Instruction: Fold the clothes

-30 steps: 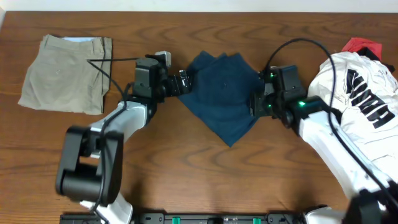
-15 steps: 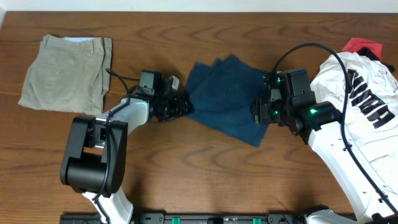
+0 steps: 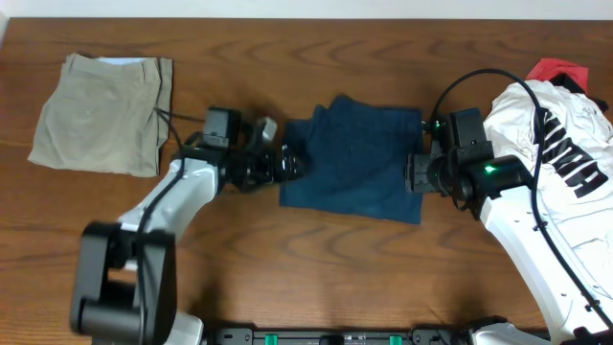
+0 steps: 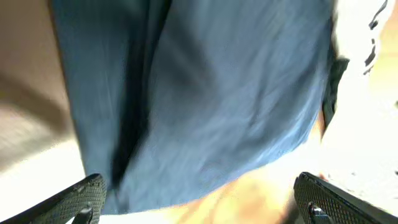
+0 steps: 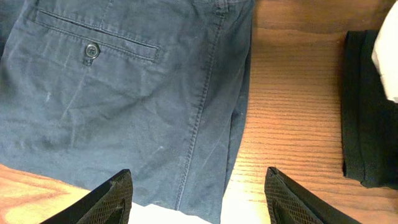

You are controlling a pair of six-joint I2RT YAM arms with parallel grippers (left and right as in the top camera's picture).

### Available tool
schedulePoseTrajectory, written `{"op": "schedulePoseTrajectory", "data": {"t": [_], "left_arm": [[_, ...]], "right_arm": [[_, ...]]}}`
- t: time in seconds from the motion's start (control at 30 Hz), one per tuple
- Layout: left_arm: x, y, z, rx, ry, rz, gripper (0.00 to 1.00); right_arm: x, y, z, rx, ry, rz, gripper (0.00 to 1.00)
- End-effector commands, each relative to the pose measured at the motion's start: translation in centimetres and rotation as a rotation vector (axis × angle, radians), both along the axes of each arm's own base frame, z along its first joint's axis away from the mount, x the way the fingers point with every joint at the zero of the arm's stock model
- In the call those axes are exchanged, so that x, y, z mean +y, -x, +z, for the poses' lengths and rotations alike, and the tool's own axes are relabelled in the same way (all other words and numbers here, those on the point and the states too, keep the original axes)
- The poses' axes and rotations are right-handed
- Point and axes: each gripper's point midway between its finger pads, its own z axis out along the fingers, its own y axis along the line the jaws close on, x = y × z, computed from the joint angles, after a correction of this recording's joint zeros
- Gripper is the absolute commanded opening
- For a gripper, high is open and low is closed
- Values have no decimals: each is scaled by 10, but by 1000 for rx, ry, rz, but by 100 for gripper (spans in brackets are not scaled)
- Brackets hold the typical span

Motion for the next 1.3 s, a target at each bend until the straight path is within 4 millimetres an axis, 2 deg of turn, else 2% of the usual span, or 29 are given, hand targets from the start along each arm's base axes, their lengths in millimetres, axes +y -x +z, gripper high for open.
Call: {"op": "schedulePoseTrajectory", "data": {"t": [0.0, 0.07, 0.17, 0.5, 0.57, 0.67, 0.83, 0.87, 0.93, 0.97, 1.0, 1.13, 1.17, 1.27], "left_arm": [[16, -29, 12, -158, -92, 58, 98], [13, -39, 14, -203, -79, 59, 98], [12, -44, 5, -201, -80, 59, 98], [13, -37, -64, -25, -96, 71, 98], [3, -30, -69, 17, -43, 43, 98], [-25, -14, -66, 50, 63, -50, 98], [-55, 4, -67, 52, 69, -138, 99], [-59, 5, -66, 44, 70, -151, 97], [-64, 5, -67, 28, 61, -161, 77], [-65, 3, -67, 14, 53, -159, 62], [-65, 2, -66, 7, 53, -158, 54], [-64, -7, -64, -28, 53, -145, 9], [-60, -10, -64, -37, 37, -130, 6], [-39, -27, -62, -80, -45, -53, 6]], "right_arm": [[-4, -3, 4, -8, 4, -18, 66], [-4, -3, 4, -8, 4, -17, 66], [-2, -3, 4, -5, -6, -12, 66], [-1, 1, 2, 11, -8, -9, 65], [-1, 1, 2, 11, -8, -9, 65], [-1, 1, 2, 10, -8, -9, 65], [-1, 1, 2, 10, -8, -9, 65], [-1, 1, 2, 11, -8, -9, 65], [-2, 1, 2, 13, -8, -9, 65], [-2, 2, 1, 16, -8, -9, 64], [-1, 3, 1, 18, -9, -8, 64], [0, 5, 0, 27, -14, -4, 63], [0, 5, 0, 28, -14, -4, 64], [-2, 7, -1, 40, -10, -6, 64]]}}
